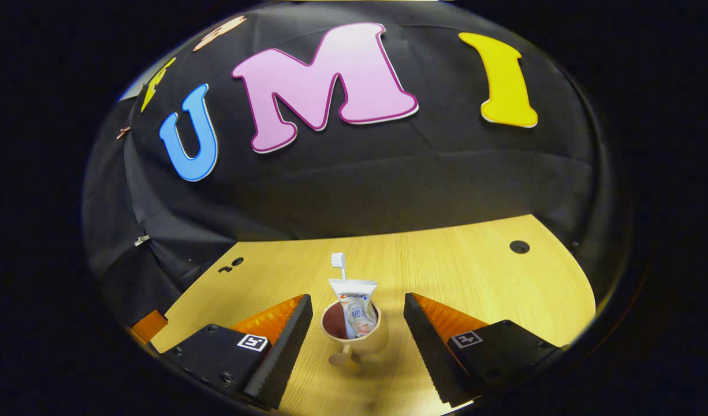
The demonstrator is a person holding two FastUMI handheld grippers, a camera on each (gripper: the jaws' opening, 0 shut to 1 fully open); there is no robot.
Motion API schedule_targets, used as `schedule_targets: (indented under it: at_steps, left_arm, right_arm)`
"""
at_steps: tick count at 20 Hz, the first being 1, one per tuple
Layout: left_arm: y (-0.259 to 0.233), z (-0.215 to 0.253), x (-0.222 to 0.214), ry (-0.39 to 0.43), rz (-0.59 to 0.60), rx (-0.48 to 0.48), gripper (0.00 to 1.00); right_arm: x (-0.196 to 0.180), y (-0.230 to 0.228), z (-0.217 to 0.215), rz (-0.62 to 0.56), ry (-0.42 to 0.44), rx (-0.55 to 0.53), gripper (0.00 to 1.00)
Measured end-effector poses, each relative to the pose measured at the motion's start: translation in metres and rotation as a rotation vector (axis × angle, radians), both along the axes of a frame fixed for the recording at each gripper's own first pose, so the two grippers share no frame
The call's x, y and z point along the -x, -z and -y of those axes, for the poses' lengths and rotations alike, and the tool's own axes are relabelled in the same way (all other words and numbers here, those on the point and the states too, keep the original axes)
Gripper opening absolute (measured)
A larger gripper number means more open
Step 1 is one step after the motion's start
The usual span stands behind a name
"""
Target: Put the toothbrush and toothpaste on the desktop into the cup, then pick up the cup and place it on the coaster on the desktop.
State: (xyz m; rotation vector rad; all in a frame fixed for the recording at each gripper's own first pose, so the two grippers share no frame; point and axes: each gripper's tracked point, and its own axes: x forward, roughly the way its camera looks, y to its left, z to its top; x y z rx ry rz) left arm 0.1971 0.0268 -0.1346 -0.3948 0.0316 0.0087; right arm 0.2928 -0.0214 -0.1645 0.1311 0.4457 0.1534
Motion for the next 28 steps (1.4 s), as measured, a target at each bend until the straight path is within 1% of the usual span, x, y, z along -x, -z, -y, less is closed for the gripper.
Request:
schedule_targets:
  at_steps: [2, 4, 6, 10, 12, 15, 18, 19, 21, 23, 25, 28]
  left_arm:
    - [0.001, -0.005, 0.005, -0.001, -0.01, 0.019, 0.97]
    - [0.008, -0.007, 0.008, -0.002, -0.038, 0.031, 0.97]
    - [0.018, -0.008, 0.013, -0.005, -0.079, 0.031, 0.97]
    - [0.027, -0.008, 0.024, -0.003, -0.114, 0.015, 0.97]
    - [0.032, -0.007, 0.028, -0.002, -0.132, 0.025, 0.97]
    - [0.042, -0.008, 0.033, -0.004, -0.159, 0.042, 0.97]
    - [0.054, -0.012, 0.04, -0.017, -0.196, 0.041, 0.97]
    - [0.058, -0.013, 0.041, -0.019, -0.205, 0.037, 0.97]
    - [0.067, -0.012, 0.043, -0.005, -0.229, 0.036, 0.97]
    - [0.082, -0.009, 0.044, 0.01, -0.276, 0.042, 0.97]
    - [0.088, -0.005, 0.045, 0.022, -0.299, 0.057, 0.98]
    - [0.093, 0.003, 0.044, 0.045, -0.32, 0.064, 0.97]
  right_arm:
    - [-0.001, 0.004, 0.0, -0.057, -0.012, -0.003, 0.97]
    - [0.002, 0.013, -0.004, -0.143, -0.023, -0.026, 0.97]
    - [0.004, 0.025, -0.007, -0.233, -0.03, -0.041, 0.98]
    - [0.008, 0.054, -0.022, -0.402, -0.038, -0.096, 0.98]
    - [0.01, 0.068, -0.028, -0.461, -0.039, -0.096, 0.98]
    - [0.015, 0.094, -0.036, -0.546, -0.047, -0.068, 0.98]
    - [0.011, 0.117, -0.033, -0.586, -0.033, -0.016, 0.98]
    - [0.011, 0.125, -0.028, -0.608, -0.012, 0.001, 0.98]
    - [0.012, 0.139, -0.025, -0.659, 0.023, 0.005, 0.98]
    - [0.007, 0.146, -0.023, -0.669, 0.036, 0.013, 0.98]
    - [0.008, 0.152, -0.028, -0.691, 0.027, 0.02, 0.96]
    - [0.013, 0.166, -0.033, -0.757, 0.005, 0.048, 0.94]
